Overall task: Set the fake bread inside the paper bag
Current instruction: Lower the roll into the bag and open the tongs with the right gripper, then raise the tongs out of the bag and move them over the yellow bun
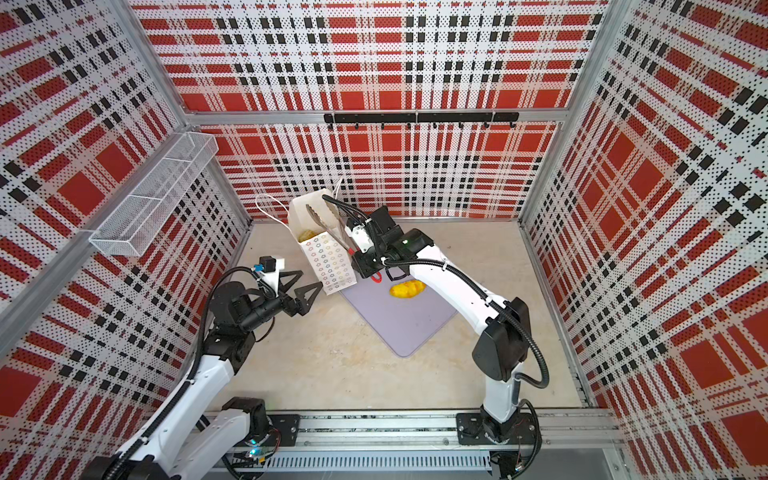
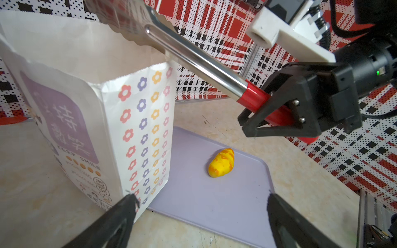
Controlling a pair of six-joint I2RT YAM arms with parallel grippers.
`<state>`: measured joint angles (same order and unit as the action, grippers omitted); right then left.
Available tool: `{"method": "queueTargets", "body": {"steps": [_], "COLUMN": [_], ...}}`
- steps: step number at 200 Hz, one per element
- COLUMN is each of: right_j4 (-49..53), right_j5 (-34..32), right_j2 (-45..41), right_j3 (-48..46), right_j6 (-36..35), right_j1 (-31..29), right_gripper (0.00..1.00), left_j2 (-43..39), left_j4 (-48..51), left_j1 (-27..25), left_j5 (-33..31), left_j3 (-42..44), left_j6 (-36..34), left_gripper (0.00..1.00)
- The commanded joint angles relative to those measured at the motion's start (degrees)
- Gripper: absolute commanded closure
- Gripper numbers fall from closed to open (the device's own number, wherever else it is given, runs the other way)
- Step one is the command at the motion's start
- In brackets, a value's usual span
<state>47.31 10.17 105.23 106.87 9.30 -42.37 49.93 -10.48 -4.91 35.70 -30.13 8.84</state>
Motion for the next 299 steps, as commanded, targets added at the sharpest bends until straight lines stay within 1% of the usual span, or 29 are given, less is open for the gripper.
{"method": "queueTargets", "body": {"steps": [1, 60, 89, 112, 129, 167, 212, 221, 224, 233, 260, 282, 299], "right_j4": [-1.1, 0.2, -0.3, -0.6, -1.1, -0.7, 3.1, 4.1, 4.5, 5.7, 8.1, 9.6, 10.5], "right_j5": [0.3, 0.1, -0.4, -1.1, -1.7, -4.1, -6.1, -6.3, -6.4, -6.7, -6.8, -6.8, -5.8], "right_j2": [-1.8, -5.6, -10.4, -16.1, -21.7, -34.4, -45.3, -46.7, -47.2, -48.8, -52.2, -53.9, -54.6], "right_j3": [0.0, 1.1, -2.5, -7.5, -12.9, -26.2, -38.0, -39.5, -40.2, -42.2, -46.9, -49.6, -51.2], "right_j6": [-0.3, 0.1, 1.5, 3.5, 5.8, 12.7, 21.4, 22.0, 23.8, 25.8, 30.0, 31.5, 31.6], "right_j1": [-0.5, -2.2, -2.8, -2.8, -2.8, -2.9, -2.8, -2.8, -2.7, -2.7, -2.1, -1.1, 1.0], "right_gripper": [0.69, 0.69, 0.69, 0.69, 0.69, 0.69, 0.69, 0.69, 0.69, 0.69, 0.68, 0.68, 0.67], "left_j2": [-0.2, -0.3, -0.4, -0.9, -1.1, -1.4, -1.2, -1.2, -1.2, -1.2, -0.6, -0.5, -0.3], "left_j4": [-1.6, -1.6, -1.6, -1.6, -1.5, -0.7, -0.3, -0.2, 0.0, 0.0, 0.2, 0.3, 0.3], "left_j1": [0.4, 0.3, 0.3, -0.2, -1.0, -2.5, -3.6, -3.9, -3.9, -4.1, -4.1, -4.4, -4.6], "left_j5": [0.7, 0.6, 0.5, 0.3, -0.3, -1.1, -1.6, -1.8, -1.8, -1.9, -1.9, -1.9, -2.0], "left_j3": [0.5, 0.5, 0.5, 0.7, 0.8, 0.6, 0.5, 0.4, 0.4, 0.3, 0.1, 0.2, 0.2], "left_j6": [0.2, 0.2, 0.2, 0.3, 0.3, -0.2, -0.5, -0.7, -0.7, -0.8, -0.9, -0.9, -1.0], "left_gripper": [0.03, 0.03, 0.03, 0.03, 0.03, 0.03, 0.03, 0.03, 0.03, 0.03, 0.03, 0.03, 0.03]}}
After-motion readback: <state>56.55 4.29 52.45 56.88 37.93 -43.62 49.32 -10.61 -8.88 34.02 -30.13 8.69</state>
